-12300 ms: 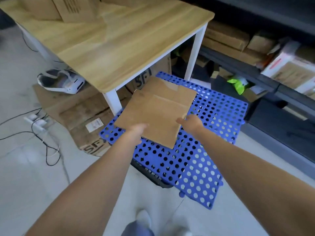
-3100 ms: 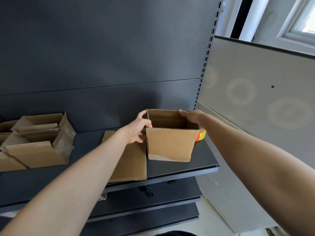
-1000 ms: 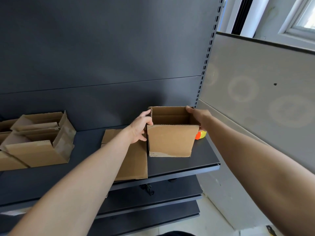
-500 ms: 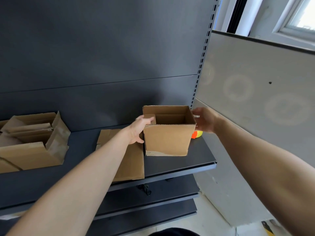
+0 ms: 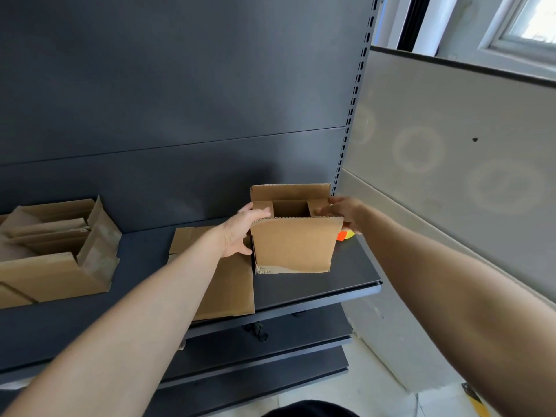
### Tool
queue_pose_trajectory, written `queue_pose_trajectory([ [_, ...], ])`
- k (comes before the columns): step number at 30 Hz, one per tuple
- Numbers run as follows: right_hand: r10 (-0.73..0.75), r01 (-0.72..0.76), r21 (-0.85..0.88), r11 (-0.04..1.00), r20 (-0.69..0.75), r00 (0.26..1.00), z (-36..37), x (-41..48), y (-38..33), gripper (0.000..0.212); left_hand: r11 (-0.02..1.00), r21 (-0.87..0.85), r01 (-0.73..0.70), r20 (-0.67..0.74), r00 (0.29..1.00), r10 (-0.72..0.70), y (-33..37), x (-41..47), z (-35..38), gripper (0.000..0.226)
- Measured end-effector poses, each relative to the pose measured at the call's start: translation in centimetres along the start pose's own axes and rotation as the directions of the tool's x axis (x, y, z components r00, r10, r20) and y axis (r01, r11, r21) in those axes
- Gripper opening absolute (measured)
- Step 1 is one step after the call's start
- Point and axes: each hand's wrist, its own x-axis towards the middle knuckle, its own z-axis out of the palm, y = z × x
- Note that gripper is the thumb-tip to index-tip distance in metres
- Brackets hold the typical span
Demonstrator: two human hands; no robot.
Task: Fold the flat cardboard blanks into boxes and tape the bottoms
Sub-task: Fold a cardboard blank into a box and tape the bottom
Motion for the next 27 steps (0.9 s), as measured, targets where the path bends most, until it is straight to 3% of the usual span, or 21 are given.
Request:
queue_pose_trajectory([
  [3, -0.002, 0.002, 0.020, 1.000, 0.015, 1.000, -0.2, 0.0, -0.1, 0.053, 0.999, 0.022, -0.029, -0.016, 0.999, 0.029, 0.1, -0.6, 0.3, 0.093],
  [7, -0.021, 0.015, 0.062, 0.998, 0.092, 0.996, -0.4, -0.6, -0.2, 0.038, 0.992, 0.075, -0.097, -0.052, 0.994, 0.101, 0.3, -0.9, 0.5, 0.071],
  [10, 0.028, -0.040, 0.148, 0.988, 0.084, 0.996, -0.8, -0.7, -0.1, 0.029, 0.986, 0.120, -0.113, -0.143, 0.981, 0.130, 0.5, -0.9, 0.8, 0.058],
  [12, 0.048, -0.067, 0.210, 0.975, 0.096, 0.994, -1.0, -0.7, -0.1, 0.020, 0.975, 0.175, -0.138, -0.213, 0.961, 0.174, 0.6, -0.8, 1.2, 0.039],
  [15, 0.040, -0.077, 0.210, 0.975, 0.172, 0.984, -1.3, -0.4, -0.3, 0.034, 0.934, 0.302, -0.193, -0.301, 0.910, 0.286, 0.0, -0.2, 1.7, 0.026],
  [17, 0.049, -0.082, 0.176, 0.981, 0.187, 0.981, -1.3, 0.1, -0.4, 0.054, 0.917, 0.344, -0.199, -0.344, 0.883, 0.321, -0.2, 0.2, 1.9, 0.033],
  [19, 0.061, -0.082, 0.149, 0.986, 0.143, 0.988, -0.9, 0.6, -0.4, 0.062, 0.916, 0.349, -0.200, -0.356, 0.876, 0.326, -0.1, 0.4, 1.9, 0.053],
  [22, 0.062, -0.070, 0.118, 0.991, 0.076, 0.995, -0.4, 0.8, -0.8, 0.054, 0.930, 0.301, -0.211, -0.308, 0.902, 0.304, 0.3, 0.4, 1.7, 0.094],
  [24, 0.064, -0.076, 0.122, 0.990, 0.096, 0.993, -0.4, 0.8, -1.2, 0.045, 0.922, 0.324, -0.211, -0.280, 0.910, 0.306, 0.5, 0.4, 1.7, 0.096],
  [27, 0.067, -0.083, 0.117, 0.990, 0.134, 0.989, -1.0, 0.8, -0.9, 0.029, 0.909, 0.360, -0.212, -0.276, 0.906, 0.321, 0.4, 0.5, 1.7, 0.069],
])
